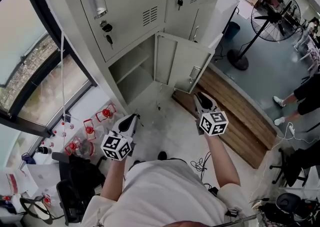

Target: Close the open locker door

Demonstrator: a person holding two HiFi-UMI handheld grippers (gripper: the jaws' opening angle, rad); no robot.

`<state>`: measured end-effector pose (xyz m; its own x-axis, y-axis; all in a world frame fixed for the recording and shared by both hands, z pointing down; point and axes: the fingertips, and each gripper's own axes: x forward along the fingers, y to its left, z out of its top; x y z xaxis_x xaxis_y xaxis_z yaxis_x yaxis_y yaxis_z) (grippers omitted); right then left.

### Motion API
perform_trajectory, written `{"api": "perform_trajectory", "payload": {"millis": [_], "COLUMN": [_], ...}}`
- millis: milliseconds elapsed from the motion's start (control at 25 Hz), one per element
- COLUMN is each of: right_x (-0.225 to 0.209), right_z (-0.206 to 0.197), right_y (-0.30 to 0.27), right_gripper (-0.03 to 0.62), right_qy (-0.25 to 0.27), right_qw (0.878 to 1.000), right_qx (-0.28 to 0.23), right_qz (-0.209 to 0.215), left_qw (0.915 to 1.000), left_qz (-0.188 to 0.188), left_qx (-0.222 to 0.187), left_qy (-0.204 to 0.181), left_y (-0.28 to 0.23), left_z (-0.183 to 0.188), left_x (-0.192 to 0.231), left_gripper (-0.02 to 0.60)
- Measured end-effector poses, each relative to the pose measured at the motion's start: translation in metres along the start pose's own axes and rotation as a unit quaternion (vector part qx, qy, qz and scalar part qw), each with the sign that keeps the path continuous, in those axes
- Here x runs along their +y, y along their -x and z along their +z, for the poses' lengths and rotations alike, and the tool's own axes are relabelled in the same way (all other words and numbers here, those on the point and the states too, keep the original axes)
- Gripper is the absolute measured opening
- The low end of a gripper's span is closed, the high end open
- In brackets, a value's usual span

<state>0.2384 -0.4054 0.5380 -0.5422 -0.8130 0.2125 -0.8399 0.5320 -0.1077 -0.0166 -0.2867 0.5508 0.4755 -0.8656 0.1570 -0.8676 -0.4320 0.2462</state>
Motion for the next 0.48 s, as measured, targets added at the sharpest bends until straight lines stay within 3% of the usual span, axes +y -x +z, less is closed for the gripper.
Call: {"api": "perform_trajectory", "payload": {"millis": [480], "right_x": [-0.069], "right_z": [0.005], "right_y": [-0.054], "right_gripper": [0.098], "right_qy": [-0.014], "right_qw": [1.000], "right_qx": [0.004], "right_qz": [-0.011], "left_qw": [0.9988], "left_qz": [0.047], "left_qx": [0.011], "left_qy": [0.004], "left_y": [-0.012], "left_z": [-0.008], "left_x": [0.007], "left_gripper": [0.015]}}
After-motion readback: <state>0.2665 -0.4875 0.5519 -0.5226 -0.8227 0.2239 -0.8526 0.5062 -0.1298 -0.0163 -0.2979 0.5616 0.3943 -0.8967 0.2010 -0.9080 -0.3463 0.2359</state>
